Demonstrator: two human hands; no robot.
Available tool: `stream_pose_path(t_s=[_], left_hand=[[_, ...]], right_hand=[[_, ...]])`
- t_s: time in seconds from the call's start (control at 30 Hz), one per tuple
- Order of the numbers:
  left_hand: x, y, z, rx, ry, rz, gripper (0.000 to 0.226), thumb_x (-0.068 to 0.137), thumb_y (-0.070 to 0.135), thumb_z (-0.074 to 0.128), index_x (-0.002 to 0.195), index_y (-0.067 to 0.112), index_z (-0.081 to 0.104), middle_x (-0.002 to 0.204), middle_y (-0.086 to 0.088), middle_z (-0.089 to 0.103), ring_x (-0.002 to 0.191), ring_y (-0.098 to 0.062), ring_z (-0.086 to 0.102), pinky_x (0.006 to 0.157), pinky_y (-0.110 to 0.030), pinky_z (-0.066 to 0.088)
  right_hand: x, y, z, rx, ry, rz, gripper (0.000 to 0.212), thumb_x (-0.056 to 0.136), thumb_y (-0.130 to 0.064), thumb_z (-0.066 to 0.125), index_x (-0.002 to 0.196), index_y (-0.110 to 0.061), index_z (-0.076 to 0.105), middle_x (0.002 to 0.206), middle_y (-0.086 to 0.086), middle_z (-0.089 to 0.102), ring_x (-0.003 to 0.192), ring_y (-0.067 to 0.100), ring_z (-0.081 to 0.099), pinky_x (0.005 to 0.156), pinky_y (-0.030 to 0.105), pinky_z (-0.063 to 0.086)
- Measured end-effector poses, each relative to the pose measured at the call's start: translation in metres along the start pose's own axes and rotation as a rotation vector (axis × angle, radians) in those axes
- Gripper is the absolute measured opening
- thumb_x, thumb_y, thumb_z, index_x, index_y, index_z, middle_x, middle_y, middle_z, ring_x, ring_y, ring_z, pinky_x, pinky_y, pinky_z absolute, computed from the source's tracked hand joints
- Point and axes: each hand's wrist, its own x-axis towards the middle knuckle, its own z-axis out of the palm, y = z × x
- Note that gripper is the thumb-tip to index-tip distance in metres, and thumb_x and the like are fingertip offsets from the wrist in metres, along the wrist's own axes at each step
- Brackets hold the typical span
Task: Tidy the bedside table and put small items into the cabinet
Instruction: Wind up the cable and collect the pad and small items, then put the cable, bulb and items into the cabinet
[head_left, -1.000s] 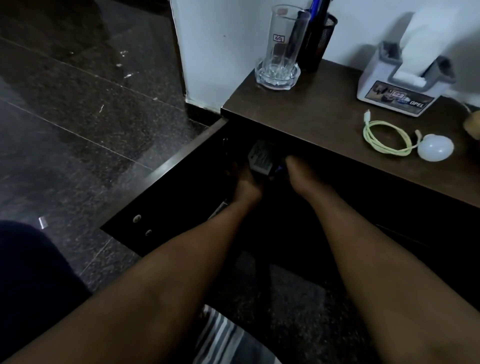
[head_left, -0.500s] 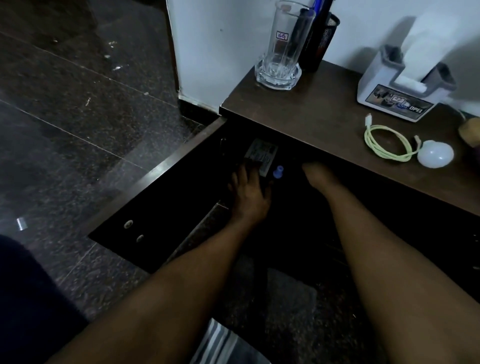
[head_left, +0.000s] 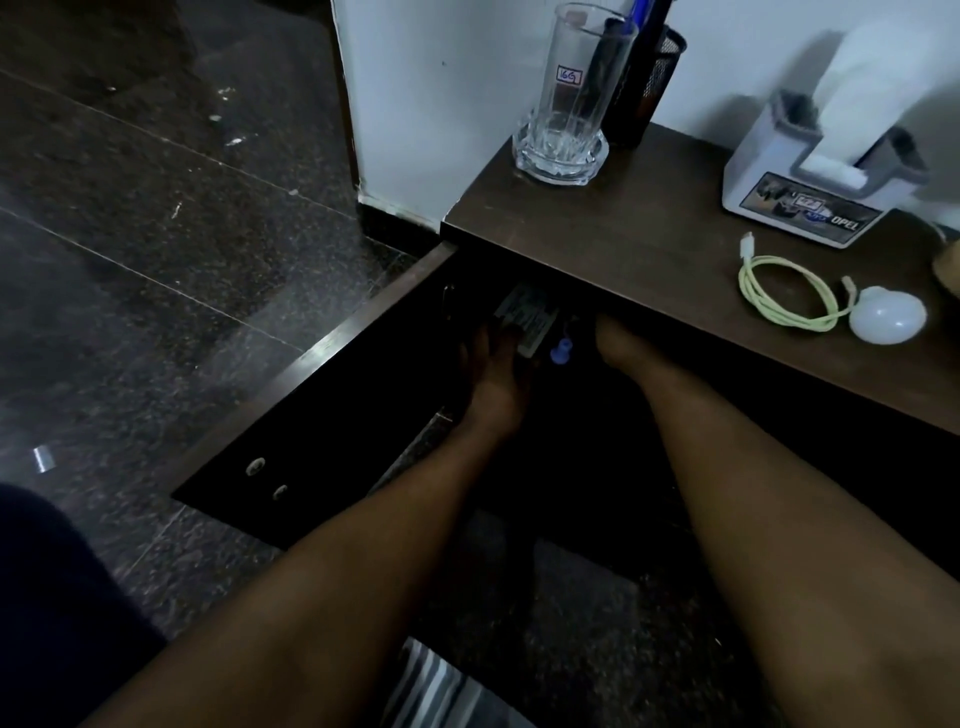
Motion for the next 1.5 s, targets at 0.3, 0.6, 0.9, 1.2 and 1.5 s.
stream_pose_path(t_s=[0.3, 0.6, 0.9, 1.2, 1.5], left_hand=[[-0.001, 0.005, -0.011, -0.050, -0.051, -0.032, 0.046, 0.091, 0.014, 0.069, 0.134, 0.001, 0.061, 0.143, -0.032, 0.045, 0.132, -0.051, 0.041, 0.113, -0.047, 0.035], [-0.040, 0.057, -0.050, -0.086, 0.150, -0.059, 0.032, 0.103, 0.030, 0.051, 0.083, 0.009, 0.064, 0.094, -0.019, 0.068, 0.091, -0.041, 0.063, 0.078, -0.047, 0.049], [0.087, 0.160, -0.151, -0.218, 0.359, 0.141, 0.047, 0.086, 0.022, 0.062, 0.131, 0.011, 0.055, 0.123, -0.010, 0.063, 0.115, -0.031, 0.057, 0.096, -0.043, 0.047], [0.182, 0.101, -0.125, -0.256, -0.428, -0.080, 0.126, 0.089, 0.045, 0.075, 0.157, 0.016, -0.027, 0.168, -0.005, 0.024, 0.145, -0.017, 0.039, 0.118, -0.030, 0.026], [0.151, 0.116, -0.130, -0.246, -0.080, 0.015, 0.127, 0.054, 0.058, 0.089, 0.158, 0.020, 0.025, 0.140, -0.002, 0.063, 0.124, -0.020, 0.063, 0.106, -0.040, 0.052]], right_hand=[[-0.066, 0.030, -0.011, 0.050, 0.157, -0.032, 0.042, 0.095, 0.001, 0.052, 0.136, -0.003, 0.062, 0.138, 0.021, 0.063, 0.129, 0.037, 0.058, 0.110, 0.041, 0.045], [-0.133, -0.060, -0.046, -0.067, 0.754, -0.697, 0.025, 0.095, -0.032, 0.057, 0.077, -0.015, 0.061, 0.064, 0.002, 0.063, 0.061, 0.021, 0.059, 0.055, 0.033, 0.039], [-0.050, -0.125, -0.112, 0.463, 0.440, -0.298, 0.093, 0.070, -0.054, 0.080, 0.146, -0.038, 0.027, 0.137, -0.007, 0.059, 0.121, 0.015, 0.061, 0.105, 0.044, 0.050], [0.013, -0.154, -0.104, 0.532, 0.294, -0.375, 0.094, 0.075, -0.020, 0.092, 0.150, -0.018, 0.034, 0.136, 0.007, 0.065, 0.118, 0.020, 0.066, 0.108, 0.044, 0.051], [-0.022, -0.154, -0.124, 0.526, 0.374, -0.401, 0.083, 0.074, -0.033, 0.093, 0.139, -0.013, 0.044, 0.129, 0.004, 0.068, 0.114, 0.019, 0.067, 0.091, 0.027, 0.055]])
